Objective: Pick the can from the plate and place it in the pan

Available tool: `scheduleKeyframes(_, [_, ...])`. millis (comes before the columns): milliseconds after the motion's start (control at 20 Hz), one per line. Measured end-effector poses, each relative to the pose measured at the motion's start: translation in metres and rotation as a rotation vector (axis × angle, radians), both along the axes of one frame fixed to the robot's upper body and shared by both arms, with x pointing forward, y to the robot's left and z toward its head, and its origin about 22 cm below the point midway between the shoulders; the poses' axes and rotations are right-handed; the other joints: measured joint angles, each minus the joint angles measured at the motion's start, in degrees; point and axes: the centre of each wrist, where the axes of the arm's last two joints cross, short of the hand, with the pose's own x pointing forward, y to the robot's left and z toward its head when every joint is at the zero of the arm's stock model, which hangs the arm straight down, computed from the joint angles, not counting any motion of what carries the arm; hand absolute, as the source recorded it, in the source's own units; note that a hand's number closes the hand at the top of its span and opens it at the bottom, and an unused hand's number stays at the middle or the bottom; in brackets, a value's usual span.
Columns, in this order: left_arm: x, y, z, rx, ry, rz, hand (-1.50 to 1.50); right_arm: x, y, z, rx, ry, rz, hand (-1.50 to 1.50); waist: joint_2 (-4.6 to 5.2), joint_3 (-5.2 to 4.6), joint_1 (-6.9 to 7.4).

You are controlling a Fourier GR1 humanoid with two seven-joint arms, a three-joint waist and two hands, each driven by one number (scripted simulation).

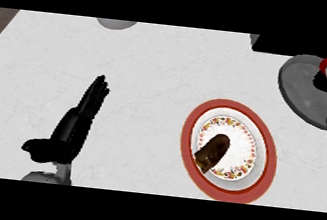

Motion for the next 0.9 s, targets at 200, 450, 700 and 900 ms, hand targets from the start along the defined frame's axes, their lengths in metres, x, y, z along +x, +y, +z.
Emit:
scheduleKeyframes(200, [0.003, -0.008, 0.0, -0.004, -0.008, -0.009, 0.0, -0.001, -0.032, 0.001, 0.003, -0.031, -0.023, 1.5, 0.27, 0.05, 0.53])
scheduleKeyframes(450, [0.006, -0.015, 0.0, -0.004, -0.018, -0.03, 0.0, -0.003, -0.061, 0.005, 0.07, 0.042, -0.039, -1.5, 0.71, 0.09, 1.51])
scheduleKeyframes(700, [0.008, -0.019, 0.001, -0.004, -0.022, -0.045, 0.0, -0.008, -0.07, -0.008, 0.205, 0.299, 0.042, -1.5, 1.13, 0.16, 2.55])
scheduleKeyframes(900, [0.01, -0.02, 0.002, -0.005, -0.025, -0.052, 0.0, -0.008, -0.069, -0.012, 0.305, 0.335, 0.133, -1.5, 1.3, 0.25, 2.82])
